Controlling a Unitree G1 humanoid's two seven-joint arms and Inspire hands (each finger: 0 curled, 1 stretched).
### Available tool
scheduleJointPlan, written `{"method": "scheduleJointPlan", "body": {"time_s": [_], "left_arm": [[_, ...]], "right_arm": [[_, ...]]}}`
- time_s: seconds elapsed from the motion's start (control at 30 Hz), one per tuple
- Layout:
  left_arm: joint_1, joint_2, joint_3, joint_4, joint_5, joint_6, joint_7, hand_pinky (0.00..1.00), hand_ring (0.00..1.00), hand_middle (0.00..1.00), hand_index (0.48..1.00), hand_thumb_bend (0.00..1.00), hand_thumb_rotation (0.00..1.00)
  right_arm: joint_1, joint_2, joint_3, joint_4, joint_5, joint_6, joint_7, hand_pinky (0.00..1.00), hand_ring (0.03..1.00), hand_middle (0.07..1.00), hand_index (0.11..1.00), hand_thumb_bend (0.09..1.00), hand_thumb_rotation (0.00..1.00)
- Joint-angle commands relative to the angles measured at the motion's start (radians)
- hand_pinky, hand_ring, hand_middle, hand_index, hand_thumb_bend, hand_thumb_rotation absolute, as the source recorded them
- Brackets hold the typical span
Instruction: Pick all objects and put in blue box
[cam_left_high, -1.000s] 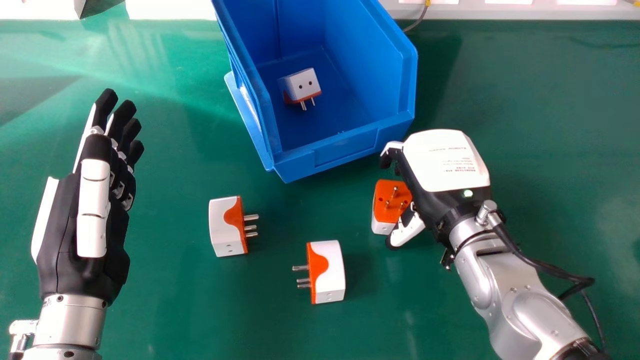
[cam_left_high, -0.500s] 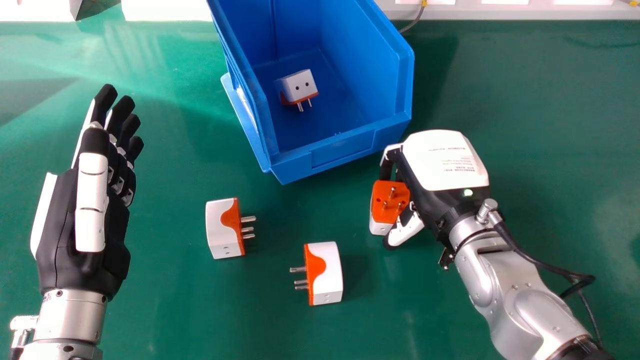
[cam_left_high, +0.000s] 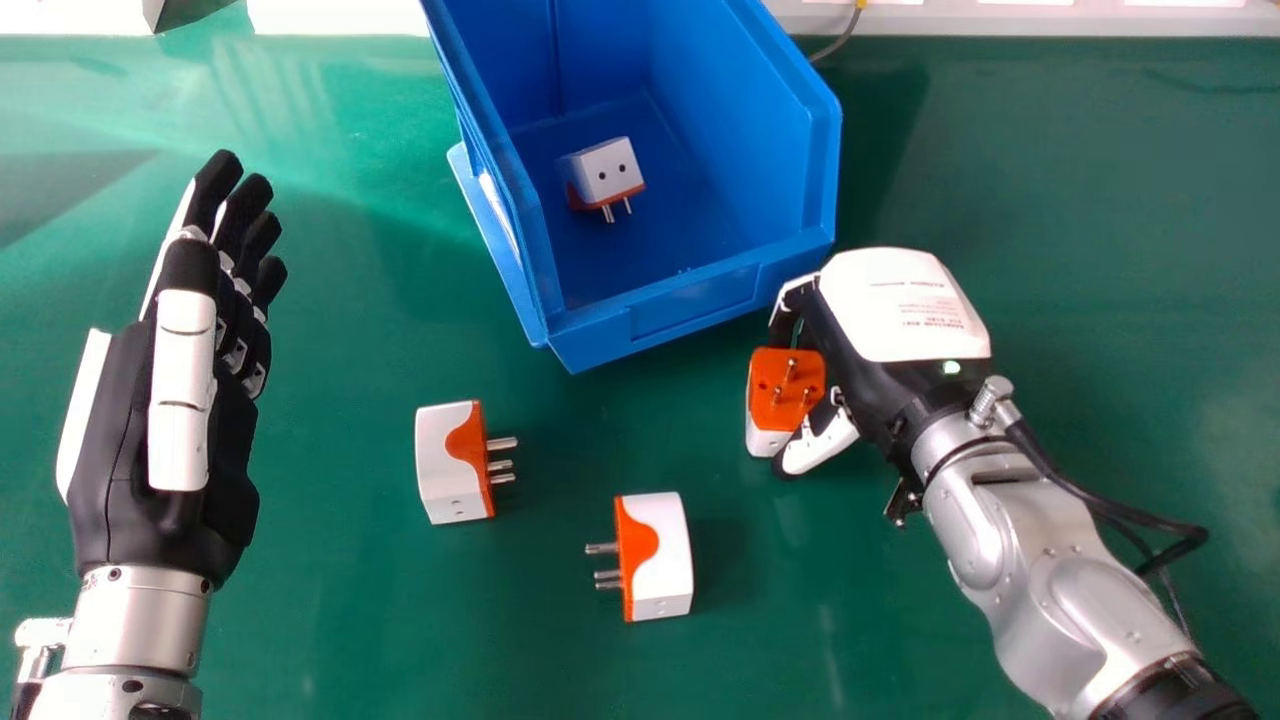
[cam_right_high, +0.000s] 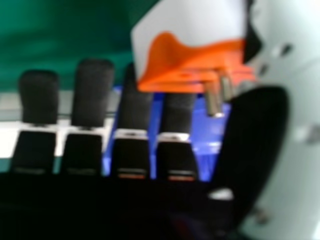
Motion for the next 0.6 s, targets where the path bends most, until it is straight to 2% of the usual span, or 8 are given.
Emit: {"method": "scheduleJointPlan", "body": {"time_s": [0.0, 0.13, 0.2, 0.57], "left_arm": [[0.000, 0.007, 0.003, -0.029, -0.005, -0.003, 0.001, 1.00, 0.98, 0.96, 0.949, 0.71, 0.89], [0.004, 0.006, 0.003, -0.040, -0.006, 0.006, 0.003, 1.00, 0.98, 0.96, 0.949, 0.71, 0.89], [0.006, 0.009, 0.002, -0.044, -0.002, 0.006, 0.003, 1.00, 0.98, 0.96, 0.948, 0.71, 0.89], [0.001, 0.010, 0.002, -0.039, 0.001, 0.007, 0.003, 1.00, 0.98, 0.97, 0.950, 0.71, 0.89]], "right_arm": [[0.039, -0.020, 0.013, 0.033, 0.000, 0.021, 0.057, 0.31, 0.399, 0.509, 0.512, 0.520, 0.00], [0.041, -0.020, 0.013, 0.023, -0.001, 0.029, 0.067, 0.32, 0.398, 0.510, 0.514, 0.517, 0.00], [0.045, -0.020, 0.009, 0.023, 0.002, 0.020, 0.054, 0.32, 0.398, 0.511, 0.514, 0.515, 0.00], [0.063, -0.016, 0.003, -0.025, 0.003, 0.037, 0.077, 0.32, 0.397, 0.513, 0.515, 0.512, 0.00]]}}
